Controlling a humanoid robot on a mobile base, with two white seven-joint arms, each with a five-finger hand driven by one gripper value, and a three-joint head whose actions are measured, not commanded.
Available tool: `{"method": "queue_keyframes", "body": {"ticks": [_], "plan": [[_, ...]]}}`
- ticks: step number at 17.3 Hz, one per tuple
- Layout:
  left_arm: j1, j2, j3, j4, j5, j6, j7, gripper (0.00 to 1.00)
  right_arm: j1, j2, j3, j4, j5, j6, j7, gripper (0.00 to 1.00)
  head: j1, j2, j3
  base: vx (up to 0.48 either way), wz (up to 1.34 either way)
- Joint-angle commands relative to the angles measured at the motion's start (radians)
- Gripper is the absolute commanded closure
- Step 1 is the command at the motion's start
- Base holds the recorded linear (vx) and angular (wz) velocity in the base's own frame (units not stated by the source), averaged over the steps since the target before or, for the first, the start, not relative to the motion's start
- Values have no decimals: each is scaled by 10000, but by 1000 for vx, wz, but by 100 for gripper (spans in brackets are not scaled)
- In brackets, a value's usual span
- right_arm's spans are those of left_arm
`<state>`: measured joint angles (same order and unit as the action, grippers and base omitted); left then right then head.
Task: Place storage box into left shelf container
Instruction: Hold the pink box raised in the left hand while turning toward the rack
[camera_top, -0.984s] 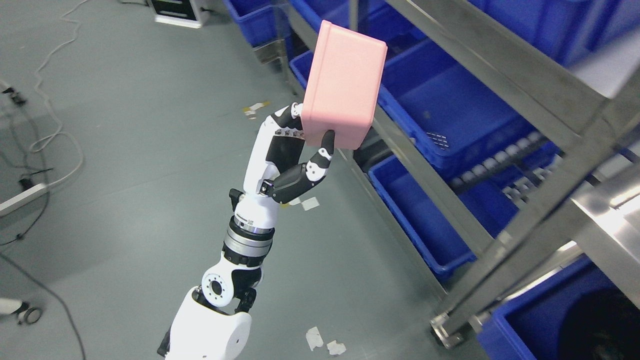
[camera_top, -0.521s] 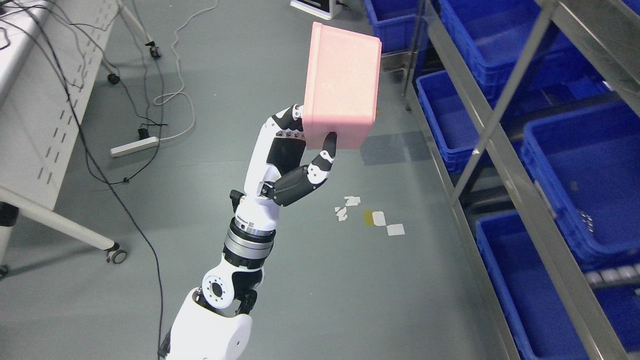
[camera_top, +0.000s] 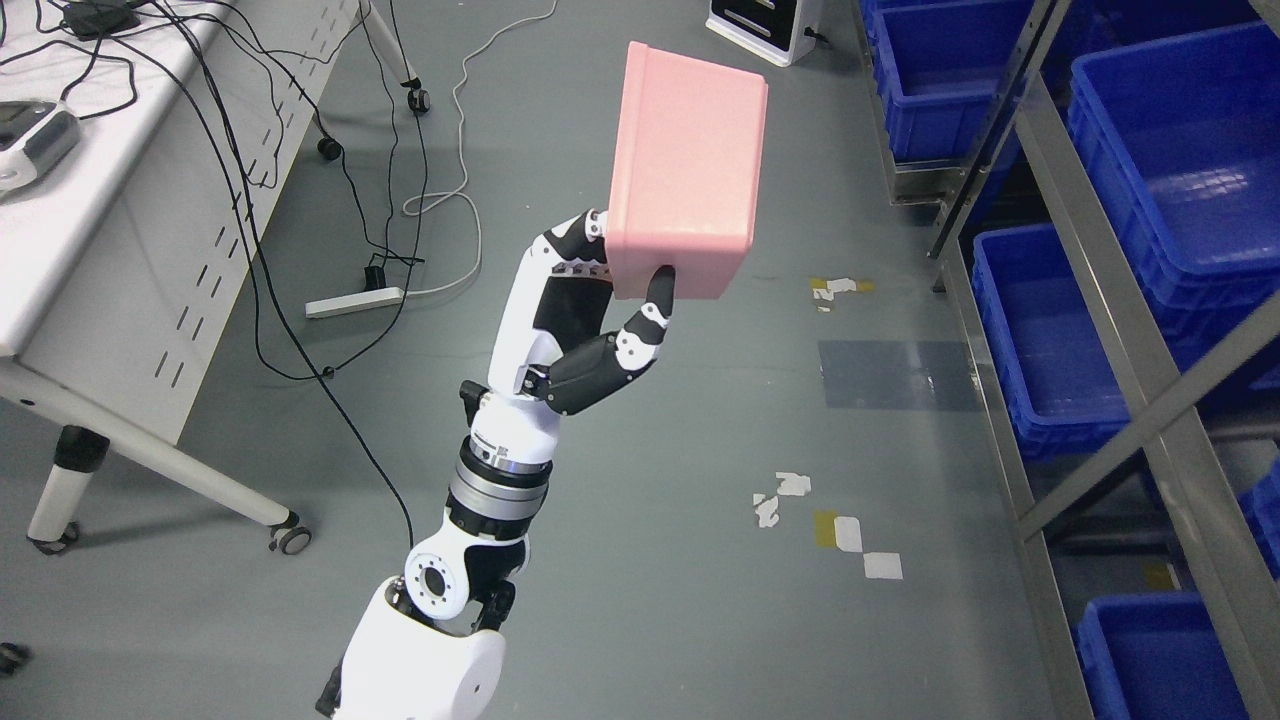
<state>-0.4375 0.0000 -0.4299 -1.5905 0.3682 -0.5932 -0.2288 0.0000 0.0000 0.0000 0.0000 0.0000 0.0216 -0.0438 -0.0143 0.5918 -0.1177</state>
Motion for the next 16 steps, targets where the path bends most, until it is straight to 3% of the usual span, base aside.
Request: {"method": "queue_keyframes", "body": {"ticks": [1, 13, 16], "plan": [[3, 175, -26, -33, 0, -5, -28, 96, 92, -175, -46, -175, 15, -2, 8, 0, 0, 0, 0, 413, 74], [64, 175, -103, -17, 0, -20, -28, 96, 92, -175, -46, -175, 15, -2, 8, 0, 0, 0, 0, 436, 68], [705, 175, -424, -17, -46, -20, -150, 96, 92, -175, -46, -175, 15, -2, 8, 0, 0, 0, 0, 426, 30]]}}
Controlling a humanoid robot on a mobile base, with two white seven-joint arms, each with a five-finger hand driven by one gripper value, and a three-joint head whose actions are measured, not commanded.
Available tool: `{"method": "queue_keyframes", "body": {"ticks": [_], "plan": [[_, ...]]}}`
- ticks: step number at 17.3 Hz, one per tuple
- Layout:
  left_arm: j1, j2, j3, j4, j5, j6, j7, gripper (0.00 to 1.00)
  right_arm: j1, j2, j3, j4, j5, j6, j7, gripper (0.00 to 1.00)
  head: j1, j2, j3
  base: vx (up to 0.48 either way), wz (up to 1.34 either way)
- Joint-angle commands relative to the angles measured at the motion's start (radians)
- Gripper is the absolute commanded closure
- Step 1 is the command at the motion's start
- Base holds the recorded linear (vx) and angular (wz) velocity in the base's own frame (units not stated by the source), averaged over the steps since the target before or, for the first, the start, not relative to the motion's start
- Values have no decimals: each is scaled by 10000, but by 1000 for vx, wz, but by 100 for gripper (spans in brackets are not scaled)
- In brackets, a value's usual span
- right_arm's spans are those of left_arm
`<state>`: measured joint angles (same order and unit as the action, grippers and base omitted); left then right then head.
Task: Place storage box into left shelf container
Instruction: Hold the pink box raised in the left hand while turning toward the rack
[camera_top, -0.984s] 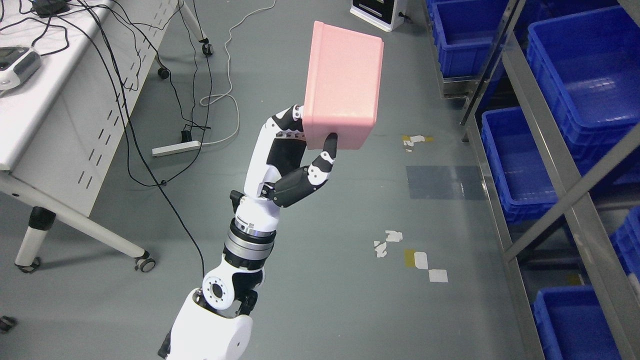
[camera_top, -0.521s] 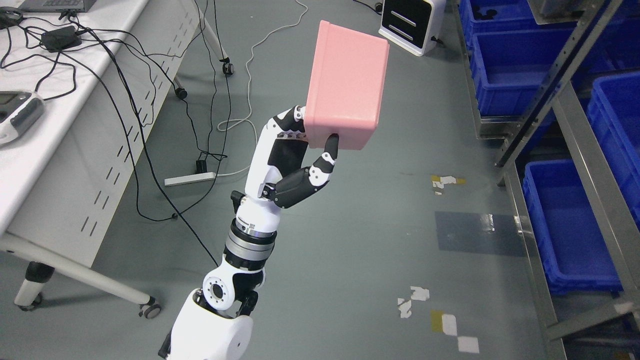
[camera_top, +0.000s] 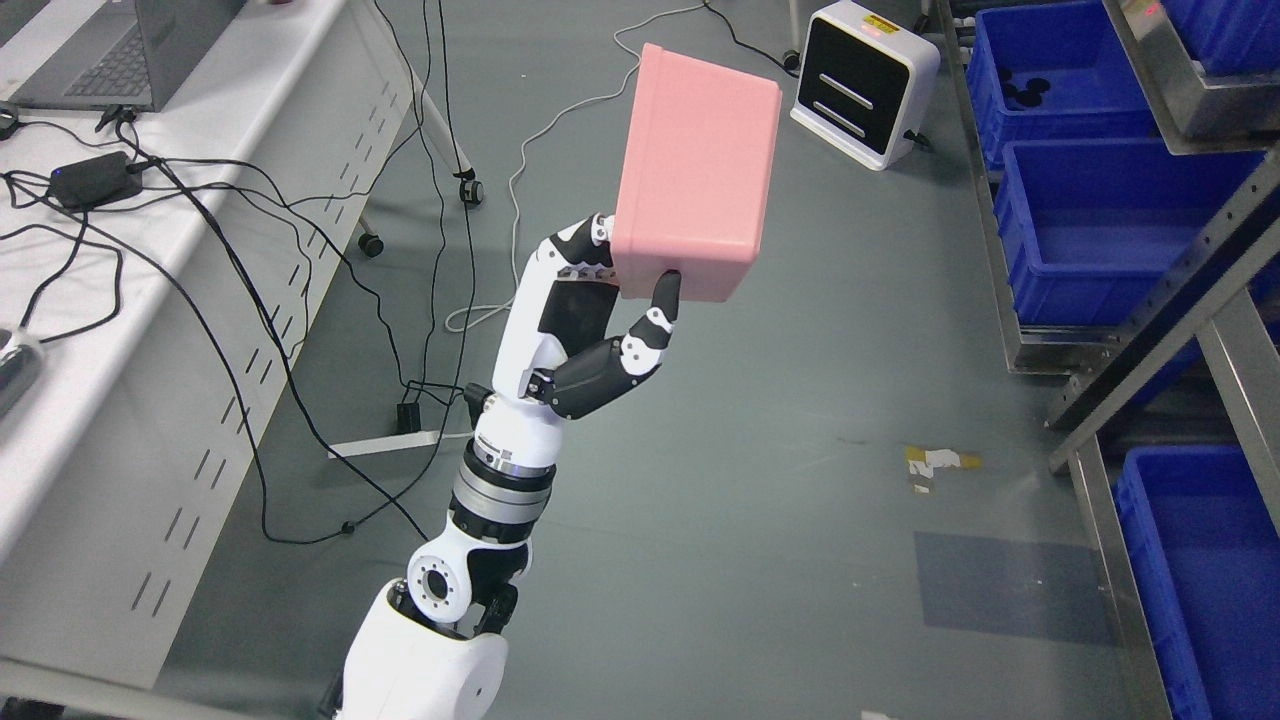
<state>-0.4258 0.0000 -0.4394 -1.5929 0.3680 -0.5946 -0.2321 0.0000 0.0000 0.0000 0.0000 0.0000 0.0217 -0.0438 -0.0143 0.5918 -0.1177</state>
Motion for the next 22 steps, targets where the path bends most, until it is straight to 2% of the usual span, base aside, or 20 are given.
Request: {"method": "queue_keyframes", "body": {"ticks": [1, 3, 12, 16, 20, 22], "plan": [[880, 175, -407, 21, -151, -6, -300, 96, 92, -175, -46, -175, 15, -2, 8, 0, 0, 0, 0, 393, 0], [1311, 175, -377, 83, -305, -66, -623, 96, 92, -175, -46, -175, 15, -2, 8, 0, 0, 0, 0, 388, 19], [1542, 175, -101, 83, -306, -97, -639, 96, 92, -175, -46, -175, 15, -2, 8, 0, 0, 0, 0, 384, 19], [1711, 175, -116, 266, -351, -113, -670, 96, 92, -175, -46, -175, 15, -2, 8, 0, 0, 0, 0, 396, -734], [2845, 175, -132, 894, -549, -128, -1604, 96, 92, -175, -46, -175, 15, -2, 8, 0, 0, 0, 0, 355, -1299], [3091, 175, -55, 1141, -781, -204, -1636, 96, 92, -175, -46, -175, 15, -2, 8, 0, 0, 0, 0, 268, -1313]]}}
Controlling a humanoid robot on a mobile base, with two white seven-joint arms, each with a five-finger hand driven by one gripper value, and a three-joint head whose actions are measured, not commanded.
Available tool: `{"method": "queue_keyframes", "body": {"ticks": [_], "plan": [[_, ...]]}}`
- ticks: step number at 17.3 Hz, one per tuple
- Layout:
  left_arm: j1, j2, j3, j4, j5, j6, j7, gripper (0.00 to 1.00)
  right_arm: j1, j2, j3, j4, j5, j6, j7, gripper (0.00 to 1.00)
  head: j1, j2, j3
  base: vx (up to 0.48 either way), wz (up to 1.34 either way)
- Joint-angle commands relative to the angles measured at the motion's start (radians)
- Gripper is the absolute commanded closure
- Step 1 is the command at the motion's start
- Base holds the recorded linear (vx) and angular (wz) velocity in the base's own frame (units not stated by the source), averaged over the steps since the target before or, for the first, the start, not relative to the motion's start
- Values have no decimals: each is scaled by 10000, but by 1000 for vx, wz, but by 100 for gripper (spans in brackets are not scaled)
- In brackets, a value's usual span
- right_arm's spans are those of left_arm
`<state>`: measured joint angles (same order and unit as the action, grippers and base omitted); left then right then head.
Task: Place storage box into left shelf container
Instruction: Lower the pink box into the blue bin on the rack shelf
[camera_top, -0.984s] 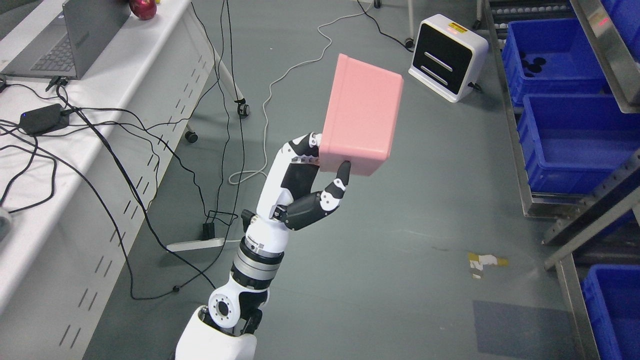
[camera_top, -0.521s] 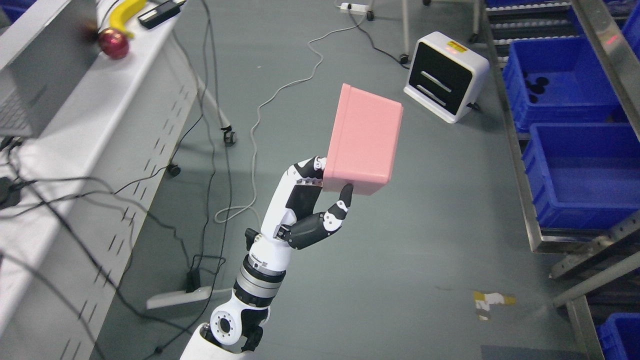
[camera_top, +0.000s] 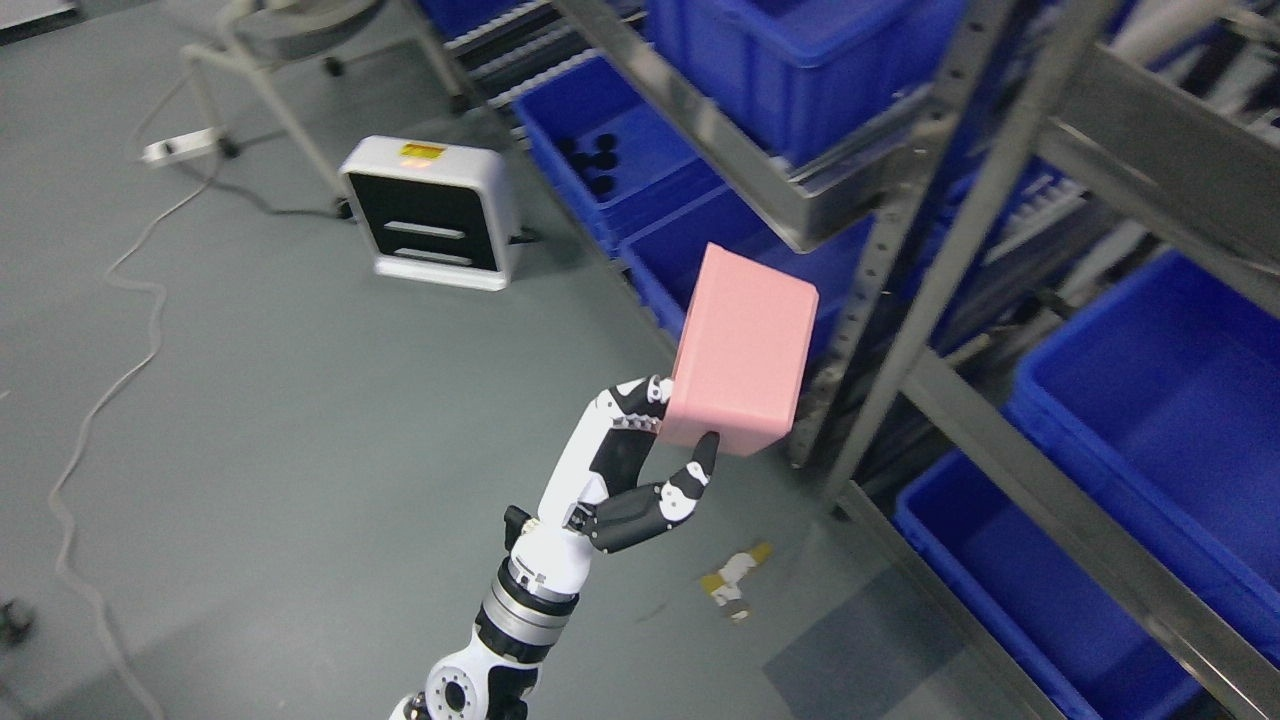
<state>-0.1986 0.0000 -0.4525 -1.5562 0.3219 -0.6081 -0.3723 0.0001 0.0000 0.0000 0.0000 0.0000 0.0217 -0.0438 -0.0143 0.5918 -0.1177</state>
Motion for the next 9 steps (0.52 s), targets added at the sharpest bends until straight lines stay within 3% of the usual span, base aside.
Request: {"method": "queue_keyframes", "body": {"ticks": [1, 6, 9], "plan": [[866, 174, 168, 850, -350, -115, -235, 96, 91, -175, -46, -175, 15, -2, 8, 0, 0, 0, 0, 234, -1262], [866, 174, 1712, 1601, -1804, -70, -296, 96, 91, -175, -46, -175, 15, -2, 8, 0, 0, 0, 0, 213, -1130], [714, 174, 2605, 2030, -2649, 53, -968, 96, 91, -175, -46, -175, 15, -2, 8, 0, 0, 0, 0, 130, -890]]}}
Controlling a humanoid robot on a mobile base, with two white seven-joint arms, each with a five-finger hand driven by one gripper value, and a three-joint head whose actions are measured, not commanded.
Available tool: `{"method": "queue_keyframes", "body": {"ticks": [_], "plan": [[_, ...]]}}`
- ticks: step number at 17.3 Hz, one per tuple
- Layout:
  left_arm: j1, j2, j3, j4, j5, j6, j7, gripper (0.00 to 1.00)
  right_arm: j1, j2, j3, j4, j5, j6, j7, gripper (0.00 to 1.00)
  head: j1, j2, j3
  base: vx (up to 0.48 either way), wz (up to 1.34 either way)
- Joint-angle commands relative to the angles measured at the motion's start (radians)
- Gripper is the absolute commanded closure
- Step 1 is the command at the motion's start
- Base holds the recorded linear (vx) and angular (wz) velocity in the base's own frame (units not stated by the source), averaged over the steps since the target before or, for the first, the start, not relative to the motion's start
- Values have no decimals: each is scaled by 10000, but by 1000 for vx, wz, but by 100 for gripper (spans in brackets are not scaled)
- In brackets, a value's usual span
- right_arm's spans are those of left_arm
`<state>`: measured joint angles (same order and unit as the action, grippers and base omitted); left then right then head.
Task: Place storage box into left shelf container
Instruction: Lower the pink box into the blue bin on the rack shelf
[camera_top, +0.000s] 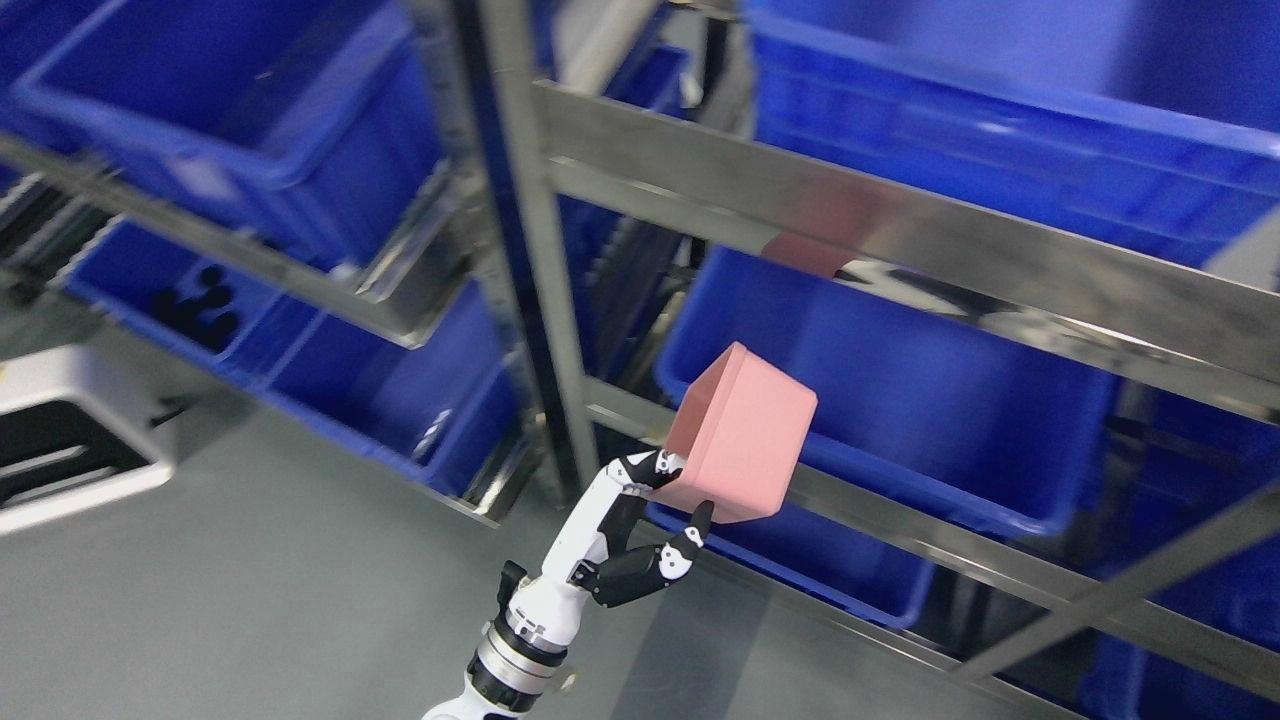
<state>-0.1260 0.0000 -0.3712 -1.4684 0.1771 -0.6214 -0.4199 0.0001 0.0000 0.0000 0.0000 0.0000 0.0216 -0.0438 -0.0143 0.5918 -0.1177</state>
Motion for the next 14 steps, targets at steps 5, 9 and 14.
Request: {"method": "queue_keyframes", "body": {"ticks": [5, 9, 14], "plan": [[-2140, 175, 2698, 3006, -3010, 231, -1536, 96, 91, -175, -46, -175, 15, -2, 8, 0, 0, 0, 0, 84, -697], [-4242, 175, 2929, 5260, -4406, 492, -2334, 94, 91, -175, -46, -175, 15, -2, 8, 0, 0, -1, 0, 45, -495], [-5779, 175, 2884, 6536, -5512, 492, -2336, 94, 91, -175, -46, -175, 15, -2, 8, 0, 0, -5, 0, 26, -183]]}}
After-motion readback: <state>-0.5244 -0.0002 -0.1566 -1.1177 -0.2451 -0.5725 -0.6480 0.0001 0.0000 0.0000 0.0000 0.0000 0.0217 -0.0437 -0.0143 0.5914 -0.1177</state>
